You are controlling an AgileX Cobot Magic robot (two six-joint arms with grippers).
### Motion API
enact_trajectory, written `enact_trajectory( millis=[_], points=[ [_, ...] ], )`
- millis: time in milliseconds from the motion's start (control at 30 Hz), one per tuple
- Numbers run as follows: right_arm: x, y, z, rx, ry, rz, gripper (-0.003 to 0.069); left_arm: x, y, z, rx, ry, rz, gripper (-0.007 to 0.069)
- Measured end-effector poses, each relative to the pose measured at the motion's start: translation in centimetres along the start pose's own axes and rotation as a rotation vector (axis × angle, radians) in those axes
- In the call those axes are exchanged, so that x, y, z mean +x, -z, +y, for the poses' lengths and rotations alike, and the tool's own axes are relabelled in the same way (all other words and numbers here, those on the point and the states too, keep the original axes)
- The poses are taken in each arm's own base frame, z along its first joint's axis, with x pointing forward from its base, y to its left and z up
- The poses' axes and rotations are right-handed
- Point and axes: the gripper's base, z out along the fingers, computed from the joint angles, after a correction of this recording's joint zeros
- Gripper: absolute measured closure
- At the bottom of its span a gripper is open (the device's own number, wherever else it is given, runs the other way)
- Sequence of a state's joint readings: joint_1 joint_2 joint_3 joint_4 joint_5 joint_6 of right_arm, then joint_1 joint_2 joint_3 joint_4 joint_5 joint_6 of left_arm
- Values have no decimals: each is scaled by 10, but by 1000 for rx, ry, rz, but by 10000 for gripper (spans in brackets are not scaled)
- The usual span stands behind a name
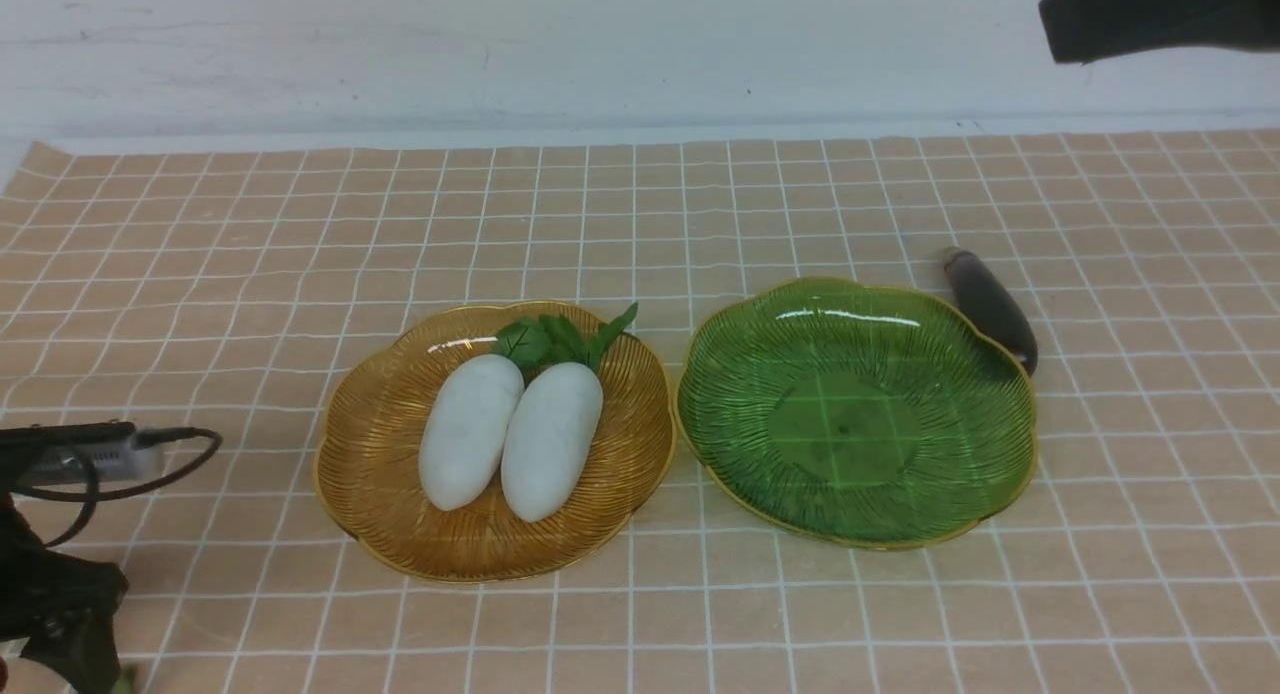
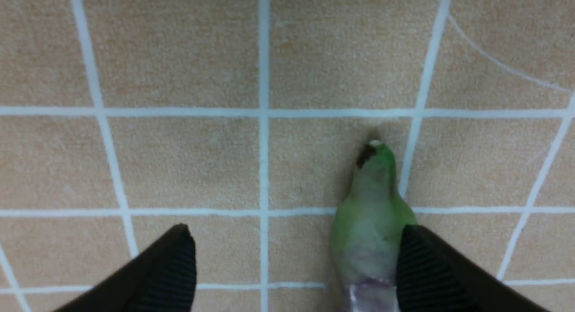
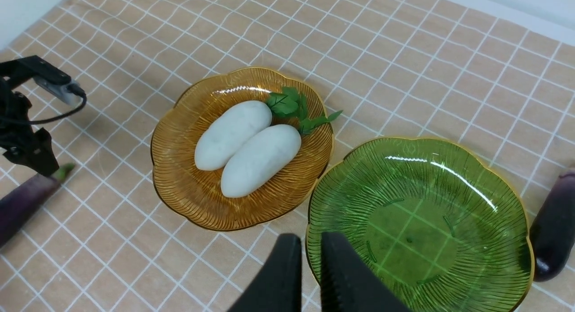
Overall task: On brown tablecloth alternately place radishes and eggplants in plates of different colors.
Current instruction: 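Place the eggplant on the green plate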
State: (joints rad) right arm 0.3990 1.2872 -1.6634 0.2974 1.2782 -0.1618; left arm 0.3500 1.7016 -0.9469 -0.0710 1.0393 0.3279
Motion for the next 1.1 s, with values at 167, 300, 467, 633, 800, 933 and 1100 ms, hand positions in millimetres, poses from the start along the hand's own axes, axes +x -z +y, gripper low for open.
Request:
enact_trajectory(
  millis=[167,300,467,633,800,933,1100],
  points=[
    [0,0,1,-14,-6,-2,603,0,-1,-11,-17,0,39,83],
    [-1,0,3,-36,-15,-6,603,-1,4,-19,-24,-3,37,83],
    [-1,0,6,-63,-26,-10,603,4,15,-28,-19,63,65,82],
    [-1,0,7,-80,-33,-13,603,12,7,-31,-9,107,118,50],
    [-1,0,8,-87,-36,-14,603,23,-10,-31,-15,122,132,27],
    [-1,0,8,-87,-36,-14,603,26,-18,-31,-17,129,125,88],
    [-1,0,8,-83,-34,-14,603,25,-18,-32,-12,142,116,287]
  ],
)
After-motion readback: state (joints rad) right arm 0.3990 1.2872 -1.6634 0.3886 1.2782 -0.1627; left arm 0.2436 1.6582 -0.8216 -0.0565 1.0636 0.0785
